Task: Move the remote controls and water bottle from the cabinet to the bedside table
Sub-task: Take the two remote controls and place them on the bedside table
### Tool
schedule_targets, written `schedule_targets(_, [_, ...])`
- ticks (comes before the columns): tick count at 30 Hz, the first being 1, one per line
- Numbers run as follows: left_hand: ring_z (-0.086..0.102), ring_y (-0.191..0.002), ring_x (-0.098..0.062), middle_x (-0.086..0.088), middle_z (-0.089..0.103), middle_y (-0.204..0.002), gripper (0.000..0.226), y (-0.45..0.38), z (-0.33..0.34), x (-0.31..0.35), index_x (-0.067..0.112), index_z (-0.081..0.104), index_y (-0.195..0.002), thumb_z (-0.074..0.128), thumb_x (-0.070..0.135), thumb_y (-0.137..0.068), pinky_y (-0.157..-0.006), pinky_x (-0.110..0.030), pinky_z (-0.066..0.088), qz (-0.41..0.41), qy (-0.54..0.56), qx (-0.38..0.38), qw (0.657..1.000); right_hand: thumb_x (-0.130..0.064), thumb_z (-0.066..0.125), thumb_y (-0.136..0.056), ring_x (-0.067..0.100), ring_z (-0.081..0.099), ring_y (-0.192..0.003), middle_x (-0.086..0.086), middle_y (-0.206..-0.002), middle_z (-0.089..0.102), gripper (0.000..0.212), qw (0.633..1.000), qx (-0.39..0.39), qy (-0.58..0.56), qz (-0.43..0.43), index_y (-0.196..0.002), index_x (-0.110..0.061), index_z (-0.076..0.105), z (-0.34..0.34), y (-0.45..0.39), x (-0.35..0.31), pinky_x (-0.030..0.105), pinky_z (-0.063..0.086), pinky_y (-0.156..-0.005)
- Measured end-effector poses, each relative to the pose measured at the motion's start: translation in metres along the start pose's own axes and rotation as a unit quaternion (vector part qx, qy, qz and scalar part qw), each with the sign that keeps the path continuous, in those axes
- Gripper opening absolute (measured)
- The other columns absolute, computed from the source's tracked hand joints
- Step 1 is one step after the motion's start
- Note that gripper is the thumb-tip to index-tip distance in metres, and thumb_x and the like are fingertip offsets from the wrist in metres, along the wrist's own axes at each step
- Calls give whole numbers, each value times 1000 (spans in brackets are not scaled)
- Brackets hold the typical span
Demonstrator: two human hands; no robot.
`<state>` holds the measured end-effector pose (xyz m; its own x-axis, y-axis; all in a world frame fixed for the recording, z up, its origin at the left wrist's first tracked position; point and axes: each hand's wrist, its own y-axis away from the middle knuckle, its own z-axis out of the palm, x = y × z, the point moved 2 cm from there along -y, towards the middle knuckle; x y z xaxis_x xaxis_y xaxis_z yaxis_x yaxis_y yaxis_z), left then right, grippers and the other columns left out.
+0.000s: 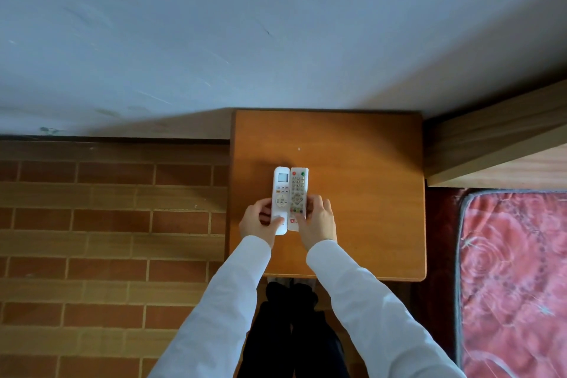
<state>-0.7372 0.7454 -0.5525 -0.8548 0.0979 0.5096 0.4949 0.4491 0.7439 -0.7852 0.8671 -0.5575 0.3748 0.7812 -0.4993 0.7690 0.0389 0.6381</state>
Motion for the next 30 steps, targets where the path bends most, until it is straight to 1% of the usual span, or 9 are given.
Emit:
schedule_targets(3, [60,-95,-17,4,62,-106,45,1,0,-1,28,55,-118,74,22,-77,-88,-34,55,5,0,8,1000,-19,61,-88,24,54,-107,3,-113,50,32,1000,1,2,1,-117,-17,47,2,-1,0,38,54,-87])
schedule_targets(6, [61,-96,-17,3,63,-111,46,2,-1,-1,27,53,-119,73,21,-78,-88,-34,55,8,10,17,1000,-16,61,-88,22,57,-105,4,-119,53,39,1000,-6,-16,2,-123,-16,44,1,-2,0,33,55,-84])
schedule_targets(9, [59,-98,-15,1,62,-116,46,4,-2,-2,25,53,-120,72,18,-79,-88,-33,53,15,5,24,1000,-16,61,-88,21,61,-99,4,-120,57,33,1000,-7,-24,11,-116,-18,44,2,-1,2,31,55,-78])
schedule_targets(13, [54,-96,-11,0,60,-120,47,5,-3,-3,23,53,-124,70,15,-81,-87,-28,51,26,-15,27,999,-15,60,-88,21,61,-96,4,-116,57,29,1000,-9,0,2,-114,-18,47,2,-1,4,30,55,-77])
schedule_targets(16, [55,-100,-12,-1,58,-124,52,8,-4,-4,23,51,-129,69,14,-81,-88,-29,51,35,-32,12,999,-12,59,-88,22,60,-102,5,-118,55,36,1000,-17,21,-6,-121,-18,46,1,1,4,33,56,-83])
schedule_targets(18, [55,-109,-16,-1,56,-128,56,11,-6,-3,23,48,-133,69,13,-82,-93,-33,49,35,-45,-1,998,-11,59,-88,24,57,-111,5,-124,52,44,999,-30,32,-7,-128,-18,43,-2,4,3,36,54,-89])
schedule_targets(22, [52,-119,-18,0,52,-135,58,25,-17,3,26,44,-135,68,16,-82,-97,-35,47,47,-77,-9,996,-17,59,-89,24,50,-120,5,-132,50,53,999,-28,38,2,-137,-20,37,-16,15,-7,39,52,-95])
schedule_targets(26, [48,-124,-18,2,49,-138,52,49,-40,19,29,45,-133,64,20,-86,-100,-37,43,68,-116,10,991,-22,58,-91,24,40,-130,4,-139,46,54,996,-25,80,-19,-139,-21,35,-44,33,-27,40,43,-105])
schedule_targets(30, [47,-126,-20,2,50,-137,46,84,-76,48,30,47,-132,60,24,-88,-103,-38,41,123,-168,43,977,-26,49,-96,26,35,-133,7,-145,40,48,983,-30,172,-63,-140,-15,34,-86,61,-59,38,36,-107])
